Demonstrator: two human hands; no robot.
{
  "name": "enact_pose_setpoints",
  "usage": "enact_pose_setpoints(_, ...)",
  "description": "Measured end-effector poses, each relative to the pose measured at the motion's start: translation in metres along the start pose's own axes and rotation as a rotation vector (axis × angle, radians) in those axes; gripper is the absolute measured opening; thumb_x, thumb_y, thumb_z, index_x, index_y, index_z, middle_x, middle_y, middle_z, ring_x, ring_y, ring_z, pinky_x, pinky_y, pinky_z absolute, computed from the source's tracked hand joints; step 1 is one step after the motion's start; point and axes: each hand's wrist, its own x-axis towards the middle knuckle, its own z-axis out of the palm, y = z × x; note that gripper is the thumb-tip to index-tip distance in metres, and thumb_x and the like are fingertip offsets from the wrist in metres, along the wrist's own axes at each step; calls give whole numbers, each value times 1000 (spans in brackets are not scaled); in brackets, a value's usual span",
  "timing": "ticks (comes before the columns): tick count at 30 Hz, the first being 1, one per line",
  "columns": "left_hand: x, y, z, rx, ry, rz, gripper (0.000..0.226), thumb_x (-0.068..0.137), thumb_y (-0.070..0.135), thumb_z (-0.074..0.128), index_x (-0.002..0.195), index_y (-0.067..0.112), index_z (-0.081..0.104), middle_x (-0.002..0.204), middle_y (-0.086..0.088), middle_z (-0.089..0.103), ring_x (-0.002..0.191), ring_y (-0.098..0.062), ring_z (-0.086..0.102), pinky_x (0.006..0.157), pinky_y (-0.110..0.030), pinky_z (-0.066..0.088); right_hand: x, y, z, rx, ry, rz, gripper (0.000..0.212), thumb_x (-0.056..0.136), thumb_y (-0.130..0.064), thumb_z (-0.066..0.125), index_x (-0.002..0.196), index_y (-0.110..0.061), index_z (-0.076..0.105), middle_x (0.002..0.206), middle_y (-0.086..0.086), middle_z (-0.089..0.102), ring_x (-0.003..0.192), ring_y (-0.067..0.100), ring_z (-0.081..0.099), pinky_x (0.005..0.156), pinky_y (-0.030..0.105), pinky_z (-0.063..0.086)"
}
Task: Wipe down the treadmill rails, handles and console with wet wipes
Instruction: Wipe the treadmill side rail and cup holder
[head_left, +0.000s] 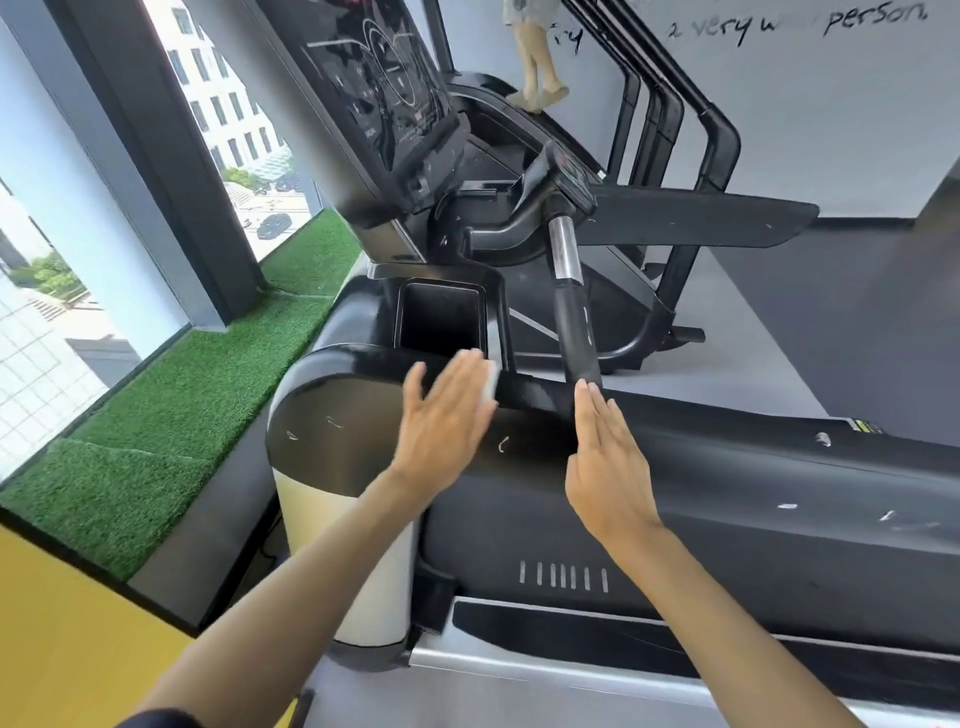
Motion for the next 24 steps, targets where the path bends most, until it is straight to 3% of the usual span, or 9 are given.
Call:
enact_pose_setpoints(2, -6, -22, 2, 24, 1, -209, 52, 105, 33, 16, 132, 15, 56, 139, -2, 53, 133, -14, 45, 109, -49, 14, 1, 0, 1, -10, 0, -1, 83, 55, 19, 65, 134, 10, 43, 135, 25, 52, 126, 35, 51, 106, 45, 31)
enact_pose_setpoints(5, 1, -3, 4, -64, 16, -458, 49, 102, 35, 21, 132, 15, 55, 140, -2, 52, 136, -15, 41, 109, -50, 8, 1, -4, 4, -9, 18, 18, 80, 58, 21, 63, 134, 12, 41, 134, 28, 51, 126, 37, 50, 107, 49, 28)
enact_pose_setpoints(6, 4, 11, 4, -87, 20, -447, 48, 102, 34, 23, 131, 15, 56, 140, -1, 52, 136, -15, 40, 109, -50, 8, 1, -5, 6, -8, 17, 29, 79, 59, 21, 62, 134, 12, 42, 134, 28, 51, 127, 36, 49, 108, 48, 28)
enact_pose_setpoints(10, 1, 62, 1, -104, -23, -116, 49, 104, 32, 19, 131, 15, 56, 139, -1, 53, 133, -14, 44, 109, -47, 18, 0, -4, 13, 31, 14, 33, 76, 67, 21, 57, 139, 12, 35, 141, 26, 44, 134, 33, 41, 118, 36, 16)
enact_pose_setpoints(13, -2, 51, 4, -69, -29, -4, 49, 104, 33, 20, 133, 15, 55, 140, 0, 52, 133, -13, 44, 109, -45, 19, -3, -6, 17, 58, 38, 35, 77, 73, 18, 52, 144, 7, 25, 149, 23, 33, 142, 30, 26, 119, 34, 5)
enact_pose_setpoints(15, -3, 33, 5, -15, -25, 34, 45, 104, 32, 24, 134, 16, 54, 140, 1, 52, 133, -11, 43, 110, -44, 19, -1, -18, 20, 119, 67, 56, 70, 86, 6, 47, 149, 2, 16, 155, 19, 22, 146, 26, 13, 120, 34, 1)
enact_pose_setpoints(18, -5, -1, 7, -15, 20, -35, 43, 104, 29, 26, 131, 16, 57, 138, 1, 54, 132, -12, 45, 109, -46, 19, 4, -50, 27, 144, 74, -23, 59, 96, -15, 31, 150, -2, 11, 158, 17, 13, 148, 23, 2, 120, 35, -1)
enact_pose_setpoints(24, -17, -78, 5, 6, -50, -273, 46, 103, 30, 24, 136, 14, 52, 142, -2, 50, 134, -13, 42, 111, -45, 11, 6, -89, 50, 62, -3, -213, 54, 97, -19, 28, 146, 3, 24, 154, 21, 25, 145, 30, 18, 118, 41, 13)
